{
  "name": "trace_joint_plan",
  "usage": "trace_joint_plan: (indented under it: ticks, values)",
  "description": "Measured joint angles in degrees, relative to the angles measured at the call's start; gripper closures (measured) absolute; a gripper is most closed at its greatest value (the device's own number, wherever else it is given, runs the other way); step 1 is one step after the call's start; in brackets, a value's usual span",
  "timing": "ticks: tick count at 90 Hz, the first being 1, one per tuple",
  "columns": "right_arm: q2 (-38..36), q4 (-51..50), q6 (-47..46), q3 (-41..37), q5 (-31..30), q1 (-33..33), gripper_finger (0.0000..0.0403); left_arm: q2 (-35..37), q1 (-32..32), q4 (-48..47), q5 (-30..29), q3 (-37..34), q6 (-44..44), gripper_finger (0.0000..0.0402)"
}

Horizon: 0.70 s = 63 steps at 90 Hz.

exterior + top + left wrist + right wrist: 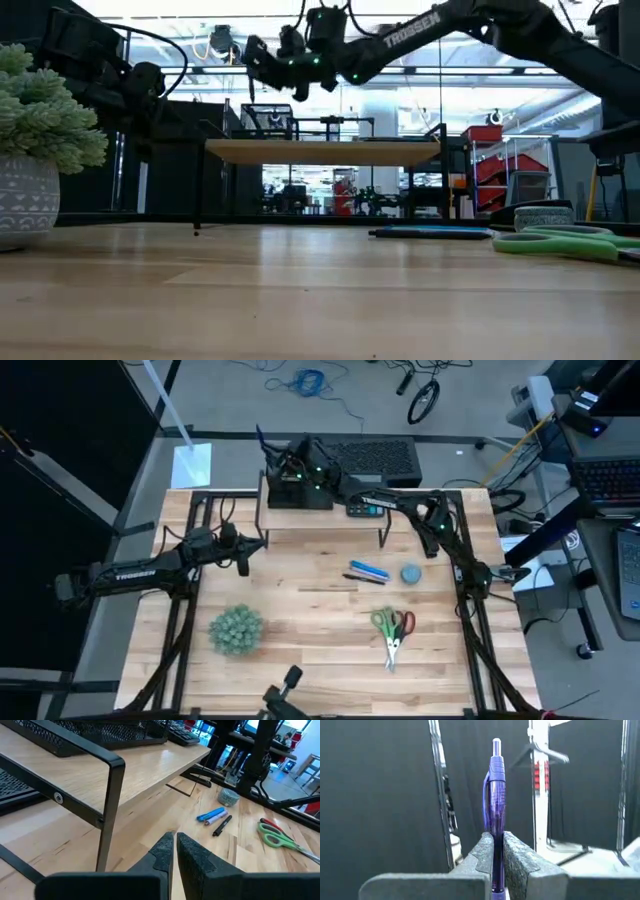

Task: Pick and place office supplies into organizer
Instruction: Put the dark blue pen into the desk organizer on the shelf

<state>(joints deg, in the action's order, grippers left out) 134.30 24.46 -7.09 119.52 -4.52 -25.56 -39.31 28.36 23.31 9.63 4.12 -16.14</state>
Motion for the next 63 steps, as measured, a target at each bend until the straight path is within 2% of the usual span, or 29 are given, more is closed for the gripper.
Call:
trace_joint_plan:
  ticks: [45,63]
  values:
    - [0.4,-8.8,-1.0,0.1,1.9,0.2,0.0396,0.0,0.0,0.0,0.0,0.0,0.0,0.0391]
    - [0.3,-9.1,-1.0,0.1,1.9,0.2,0.0376,0.0,0.0,0.0,0.0,0.0,0.0,0.0391]
